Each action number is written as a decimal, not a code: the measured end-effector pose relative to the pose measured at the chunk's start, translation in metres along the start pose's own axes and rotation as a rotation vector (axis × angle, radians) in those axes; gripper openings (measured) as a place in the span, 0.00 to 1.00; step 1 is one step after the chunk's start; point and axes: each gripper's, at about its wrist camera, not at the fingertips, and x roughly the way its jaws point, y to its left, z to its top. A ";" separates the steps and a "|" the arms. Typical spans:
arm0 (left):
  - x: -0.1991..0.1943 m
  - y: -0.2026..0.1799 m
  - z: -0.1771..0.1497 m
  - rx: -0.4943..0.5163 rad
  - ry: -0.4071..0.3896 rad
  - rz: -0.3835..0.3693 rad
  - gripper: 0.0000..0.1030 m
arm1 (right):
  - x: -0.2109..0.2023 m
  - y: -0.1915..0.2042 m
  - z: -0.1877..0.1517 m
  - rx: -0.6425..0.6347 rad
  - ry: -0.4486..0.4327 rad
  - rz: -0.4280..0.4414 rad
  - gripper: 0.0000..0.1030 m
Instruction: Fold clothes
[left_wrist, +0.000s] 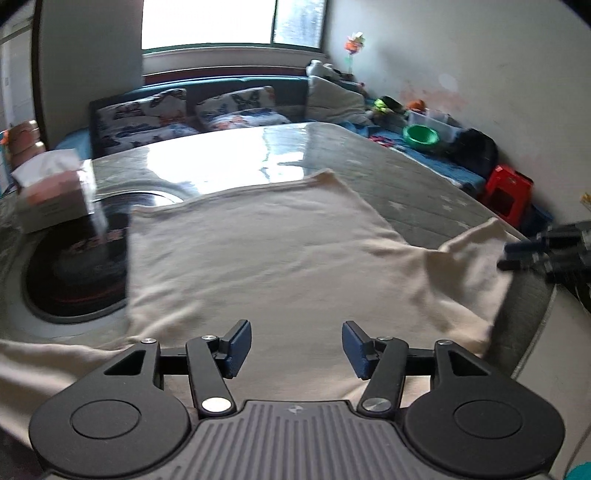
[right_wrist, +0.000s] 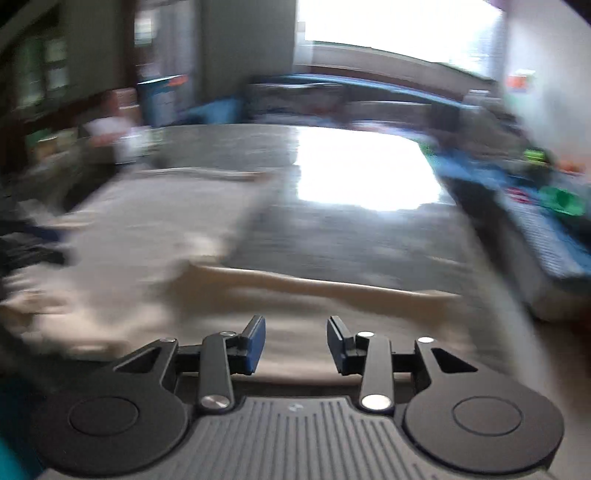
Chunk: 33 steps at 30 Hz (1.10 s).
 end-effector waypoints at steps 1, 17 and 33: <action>0.002 -0.004 0.000 0.007 0.004 -0.006 0.58 | 0.001 -0.014 -0.004 0.025 0.004 -0.068 0.44; 0.021 -0.047 0.001 0.088 0.052 -0.037 0.63 | 0.021 -0.082 -0.030 0.269 -0.012 -0.149 0.28; 0.042 -0.081 0.003 0.146 0.054 -0.086 0.66 | -0.044 -0.068 0.020 0.329 -0.219 -0.001 0.08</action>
